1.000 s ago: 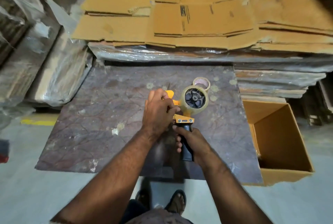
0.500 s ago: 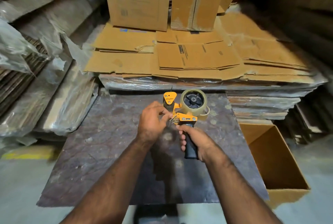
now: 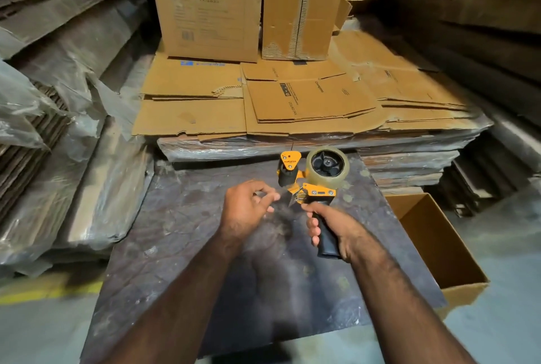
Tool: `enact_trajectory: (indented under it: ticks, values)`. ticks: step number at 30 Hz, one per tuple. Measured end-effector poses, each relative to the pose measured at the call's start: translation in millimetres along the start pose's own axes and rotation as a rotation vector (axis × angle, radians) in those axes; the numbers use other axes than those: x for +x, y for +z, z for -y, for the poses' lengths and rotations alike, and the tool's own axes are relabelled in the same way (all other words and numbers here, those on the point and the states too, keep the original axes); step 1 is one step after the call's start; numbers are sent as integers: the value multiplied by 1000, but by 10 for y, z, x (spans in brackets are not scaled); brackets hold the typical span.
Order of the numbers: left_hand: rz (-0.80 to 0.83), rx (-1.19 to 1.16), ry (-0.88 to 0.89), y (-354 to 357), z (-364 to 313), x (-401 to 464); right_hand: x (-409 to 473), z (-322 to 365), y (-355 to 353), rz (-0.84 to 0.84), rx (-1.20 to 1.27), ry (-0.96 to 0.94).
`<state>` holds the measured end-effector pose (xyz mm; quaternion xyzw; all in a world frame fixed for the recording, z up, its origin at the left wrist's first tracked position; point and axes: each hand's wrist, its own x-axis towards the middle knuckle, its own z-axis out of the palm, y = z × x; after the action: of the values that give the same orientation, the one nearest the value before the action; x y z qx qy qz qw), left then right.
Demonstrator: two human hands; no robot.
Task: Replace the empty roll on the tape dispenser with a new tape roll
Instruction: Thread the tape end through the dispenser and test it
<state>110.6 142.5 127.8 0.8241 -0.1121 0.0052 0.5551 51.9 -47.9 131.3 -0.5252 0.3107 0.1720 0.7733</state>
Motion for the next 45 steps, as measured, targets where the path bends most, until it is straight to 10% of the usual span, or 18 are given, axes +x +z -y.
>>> enact_trajectory:
  ticks: [45]
  values:
    - [463,279,230,-187,-668,524,-532,126,-416,31,46,23]
